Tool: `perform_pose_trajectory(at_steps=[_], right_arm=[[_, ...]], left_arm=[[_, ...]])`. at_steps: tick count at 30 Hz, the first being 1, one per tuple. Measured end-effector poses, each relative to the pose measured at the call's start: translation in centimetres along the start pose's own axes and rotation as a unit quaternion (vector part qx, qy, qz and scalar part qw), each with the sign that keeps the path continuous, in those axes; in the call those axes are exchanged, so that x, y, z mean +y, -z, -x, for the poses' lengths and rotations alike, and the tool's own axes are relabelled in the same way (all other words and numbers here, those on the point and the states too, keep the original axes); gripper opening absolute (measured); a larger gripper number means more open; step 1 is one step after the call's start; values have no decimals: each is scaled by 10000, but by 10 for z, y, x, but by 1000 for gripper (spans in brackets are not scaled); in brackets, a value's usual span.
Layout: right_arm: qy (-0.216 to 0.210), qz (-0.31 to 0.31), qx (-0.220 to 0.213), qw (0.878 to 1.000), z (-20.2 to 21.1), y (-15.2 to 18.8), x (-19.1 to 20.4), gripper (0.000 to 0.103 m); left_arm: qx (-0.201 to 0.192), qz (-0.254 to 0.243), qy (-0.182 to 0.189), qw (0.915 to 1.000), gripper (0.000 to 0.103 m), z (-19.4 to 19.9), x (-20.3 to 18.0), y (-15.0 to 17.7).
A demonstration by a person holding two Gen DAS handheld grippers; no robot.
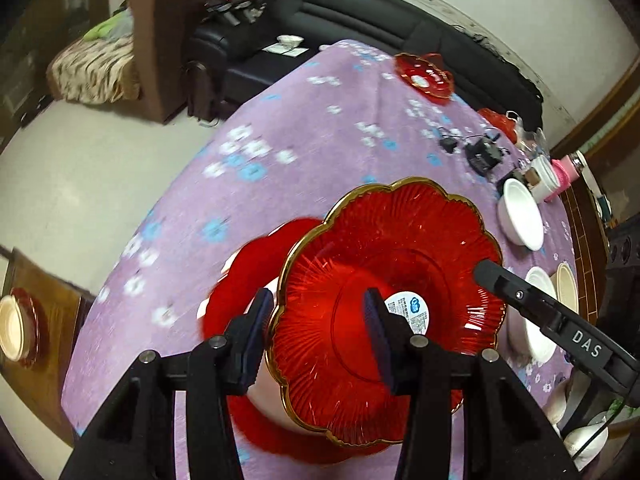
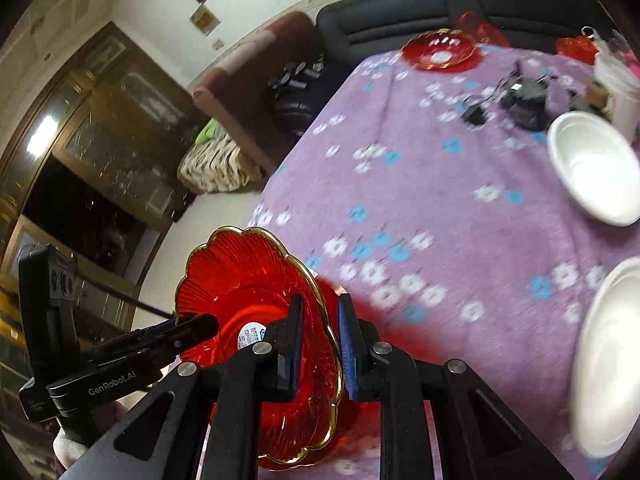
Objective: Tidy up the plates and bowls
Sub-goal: 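Carry the red plate onto the large red plate stack and release, then move both grippers to the large white paper bowl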
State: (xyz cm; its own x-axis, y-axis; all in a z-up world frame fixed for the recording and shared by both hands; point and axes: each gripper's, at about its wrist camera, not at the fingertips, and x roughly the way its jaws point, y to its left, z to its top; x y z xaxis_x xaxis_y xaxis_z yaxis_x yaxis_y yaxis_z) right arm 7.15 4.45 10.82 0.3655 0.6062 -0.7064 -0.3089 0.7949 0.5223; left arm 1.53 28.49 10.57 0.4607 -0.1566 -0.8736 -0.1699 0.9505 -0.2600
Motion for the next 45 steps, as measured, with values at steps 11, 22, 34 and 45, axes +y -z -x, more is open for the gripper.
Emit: perform_pose_trajectory(at_steps=[11, 22, 34, 45], right_arm=[[441, 245, 263, 9984, -45, 27, 31, 19], [1174, 413, -105, 9922, -51, 25, 31, 29], [1472, 924, -1476, 9737, 21, 48, 52, 50], [2831, 1183, -3345, 8910, 136, 163, 3, 102]], left_arm=[[88, 167, -159, 9997, 45, -15, 40, 15], [-96, 277, 301, 9991, 53, -24, 38, 9], [-1046, 335, 326, 9934, 62, 40, 36, 48], [-2370, -471, 421, 9695, 89, 101, -51, 107]])
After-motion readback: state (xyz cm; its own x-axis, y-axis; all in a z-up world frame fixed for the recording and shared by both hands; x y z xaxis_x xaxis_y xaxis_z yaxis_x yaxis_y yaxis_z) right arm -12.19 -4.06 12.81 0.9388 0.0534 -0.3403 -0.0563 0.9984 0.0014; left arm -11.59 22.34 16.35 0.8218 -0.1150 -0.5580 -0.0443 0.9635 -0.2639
